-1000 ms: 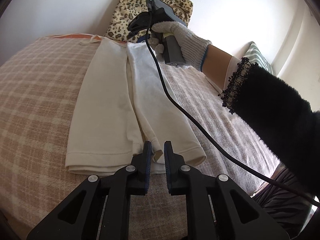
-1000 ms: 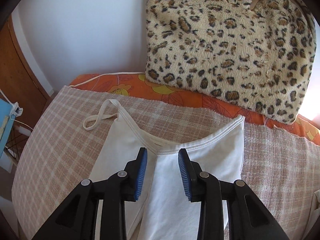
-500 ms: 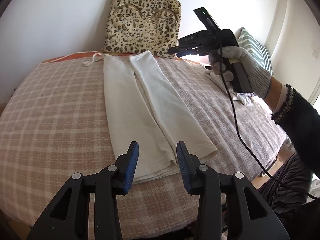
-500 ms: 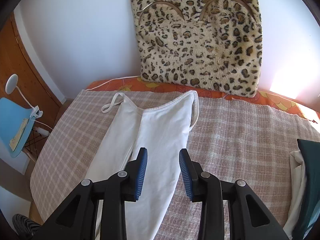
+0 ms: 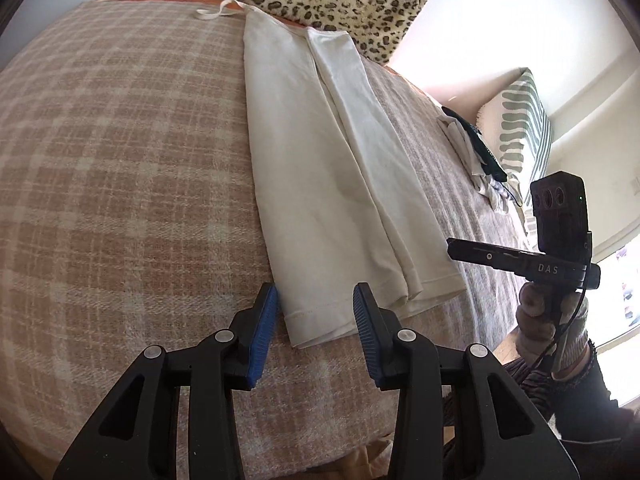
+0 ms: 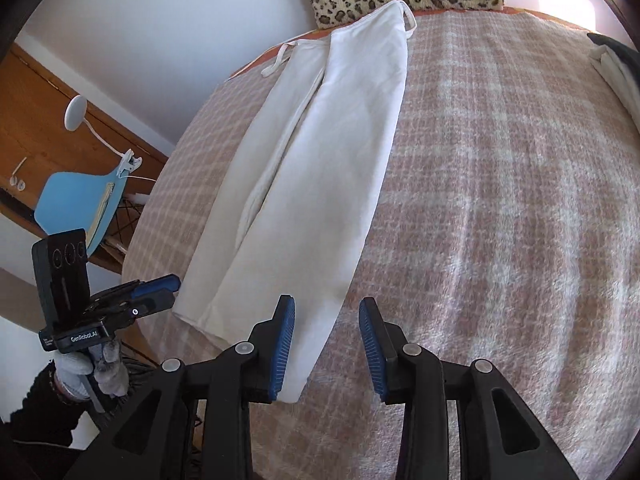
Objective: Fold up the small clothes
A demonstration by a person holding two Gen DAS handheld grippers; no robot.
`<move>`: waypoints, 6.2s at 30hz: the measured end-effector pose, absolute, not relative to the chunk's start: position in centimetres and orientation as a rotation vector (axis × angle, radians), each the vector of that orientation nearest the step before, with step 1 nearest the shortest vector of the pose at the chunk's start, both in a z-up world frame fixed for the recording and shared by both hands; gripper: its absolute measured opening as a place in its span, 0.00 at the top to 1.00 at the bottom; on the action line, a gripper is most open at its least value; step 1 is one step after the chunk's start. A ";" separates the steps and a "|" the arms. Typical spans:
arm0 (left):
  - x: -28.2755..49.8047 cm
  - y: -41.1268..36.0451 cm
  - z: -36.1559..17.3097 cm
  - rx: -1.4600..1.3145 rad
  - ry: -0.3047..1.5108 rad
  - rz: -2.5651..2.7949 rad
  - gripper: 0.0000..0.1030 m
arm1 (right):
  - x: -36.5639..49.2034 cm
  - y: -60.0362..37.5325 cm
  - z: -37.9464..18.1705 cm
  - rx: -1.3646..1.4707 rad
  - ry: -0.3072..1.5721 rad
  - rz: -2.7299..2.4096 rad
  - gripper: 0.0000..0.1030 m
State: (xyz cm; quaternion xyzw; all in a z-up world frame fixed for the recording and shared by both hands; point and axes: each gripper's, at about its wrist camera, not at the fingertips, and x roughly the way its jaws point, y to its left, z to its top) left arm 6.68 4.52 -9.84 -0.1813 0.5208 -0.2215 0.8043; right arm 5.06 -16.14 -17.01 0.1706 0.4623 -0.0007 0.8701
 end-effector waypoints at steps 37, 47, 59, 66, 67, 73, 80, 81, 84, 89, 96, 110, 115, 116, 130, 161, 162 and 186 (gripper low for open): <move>5.4 5.3 -8.7 -0.364 1.000 -0.524 0.96 | 2.1 -17.1 -20.3 0.597 0.909 0.164 0.95; 7.0 5.6 -6.7 -0.400 0.929 -0.525 0.96 | 1.8 -18.4 -18.1 0.695 0.809 0.213 0.96; 11.5 5.8 -4.9 -0.371 0.891 -0.479 0.96 | 5.2 -19.9 -14.4 0.691 0.741 0.187 0.96; 14.3 5.3 -4.8 -0.338 0.883 -0.455 0.96 | 8.1 -21.0 -13.6 0.648 0.751 0.124 0.96; 14.7 5.3 -4.9 -0.339 0.885 -0.451 0.96 | 8.6 -21.3 -13.6 0.649 0.751 0.116 0.96; 16.9 5.3 -5.6 -0.345 0.896 -0.422 0.96 | 11.0 -22.8 -14.2 0.669 0.768 0.083 0.96; 18.9 5.4 -7.5 -0.360 0.934 -0.381 0.96 | 13.2 -23.7 -14.9 0.682 0.787 0.052 0.96; 19.1 5.5 -7.8 -0.362 0.939 -0.378 0.96 | 13.5 -23.9 -15.1 0.685 0.790 0.048 0.96; 19.6 5.6 -8.4 -0.374 0.958 -0.377 0.96 | 14.1 -24.3 -15.6 0.700 0.800 0.027 0.96; 20.1 5.9 -8.3 -0.365 0.957 -0.343 0.85 | 14.5 -24.9 -16.0 0.717 0.806 0.006 0.91; 19.3 7.0 -5.7 -0.365 0.878 -0.348 0.71 | 12.6 -25.4 -13.6 0.647 0.719 -0.052 0.66; 18.2 0.9 -8.5 -0.069 0.928 -0.393 0.71 | 15.6 -15.4 -15.4 0.153 0.807 0.070 0.76; 19.1 2.4 -9.7 0.007 0.913 -0.261 0.70 | 16.4 -17.6 -15.8 0.127 0.856 -0.113 0.84; 19.2 2.6 -9.7 0.008 0.910 -0.250 0.68 | 16.2 -17.7 -15.5 0.107 0.853 -0.140 0.84; 15.7 -1.0 -7.5 0.067 0.804 -0.428 0.68 | 14.3 -14.2 -15.8 -0.026 0.841 -0.111 0.78; 20.7 2.2 -6.0 0.042 0.788 -0.272 0.52 | 14.3 -19.2 -12.1 0.101 0.694 -0.241 0.47; 21.0 2.4 -6.0 0.021 0.790 -0.277 0.52 | 14.5 -19.5 -12.1 0.105 0.685 -0.242 0.41; 35.5 6.5 -8.0 -0.259 0.863 -0.298 0.52 | 24.9 -29.1 -8.8 0.307 0.717 -0.211 0.43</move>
